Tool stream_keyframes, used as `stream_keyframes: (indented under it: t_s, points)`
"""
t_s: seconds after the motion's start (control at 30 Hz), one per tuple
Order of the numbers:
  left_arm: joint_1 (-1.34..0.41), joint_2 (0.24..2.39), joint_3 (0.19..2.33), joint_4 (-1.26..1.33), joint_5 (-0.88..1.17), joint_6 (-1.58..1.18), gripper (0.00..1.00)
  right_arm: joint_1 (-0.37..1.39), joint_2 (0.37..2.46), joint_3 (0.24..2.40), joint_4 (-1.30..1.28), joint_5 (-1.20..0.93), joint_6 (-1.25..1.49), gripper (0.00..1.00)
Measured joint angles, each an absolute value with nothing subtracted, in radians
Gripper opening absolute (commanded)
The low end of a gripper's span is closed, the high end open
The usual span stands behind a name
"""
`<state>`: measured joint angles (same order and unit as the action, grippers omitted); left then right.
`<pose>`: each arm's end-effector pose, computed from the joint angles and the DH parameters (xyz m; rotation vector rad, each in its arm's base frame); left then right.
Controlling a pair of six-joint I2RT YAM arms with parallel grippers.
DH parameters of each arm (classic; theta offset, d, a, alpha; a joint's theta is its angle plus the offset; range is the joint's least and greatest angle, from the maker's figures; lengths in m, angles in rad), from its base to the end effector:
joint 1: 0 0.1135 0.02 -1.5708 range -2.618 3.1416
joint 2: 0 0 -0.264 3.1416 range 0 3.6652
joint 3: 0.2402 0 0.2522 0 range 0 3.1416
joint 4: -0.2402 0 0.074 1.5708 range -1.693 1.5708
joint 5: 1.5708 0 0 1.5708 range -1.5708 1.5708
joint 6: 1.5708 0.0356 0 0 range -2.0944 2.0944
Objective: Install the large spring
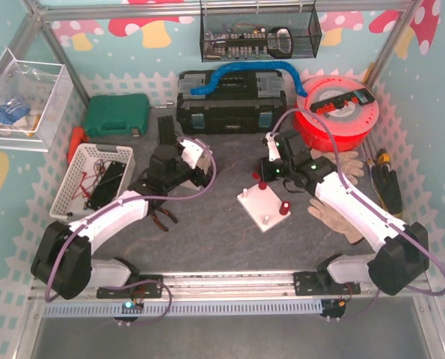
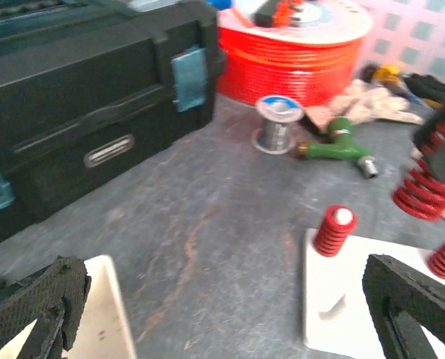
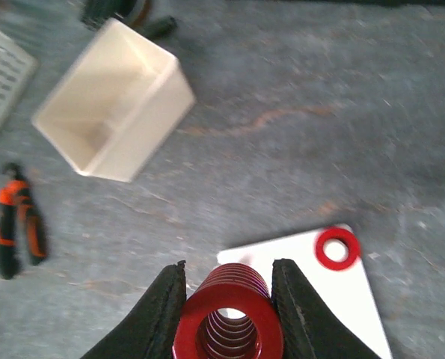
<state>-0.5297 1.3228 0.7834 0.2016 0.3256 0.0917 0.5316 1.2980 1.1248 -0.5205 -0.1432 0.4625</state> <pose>0.2513 -0.1603 0.2594 0.8013 1.7630 -0.6045 0.2427 0.1486 0.3148 -0.1601 2.3447 0.6734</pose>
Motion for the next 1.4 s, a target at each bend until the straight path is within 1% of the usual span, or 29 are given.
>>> stream_keyframes:
  t_s: [0.23, 0.43, 0.7, 1.4]
  points:
    - [-0.456, 1.298, 0.785, 0.13, 0.152, -0.051, 0.99, 0.598, 1.319, 1.041, -0.499, 0.006, 0.429, 0.0]
    - [-0.368, 1.272, 0.785, 0.076, 0.082, -0.141, 0.99, 0.675, 1.374, 1.041, -0.442, 0.066, 0.406, 0.0]
    - [-0.36, 1.253, 0.784, 0.046, 0.056, -0.192, 0.99, 0.721, 1.419, 1.041, -0.408, 0.097, 0.389, 0.0]
    - [-0.353, 1.251, 0.783, 0.033, 0.048, -0.213, 0.99, 0.728, 1.497, 1.005, -0.361, 0.097, 0.385, 0.0]
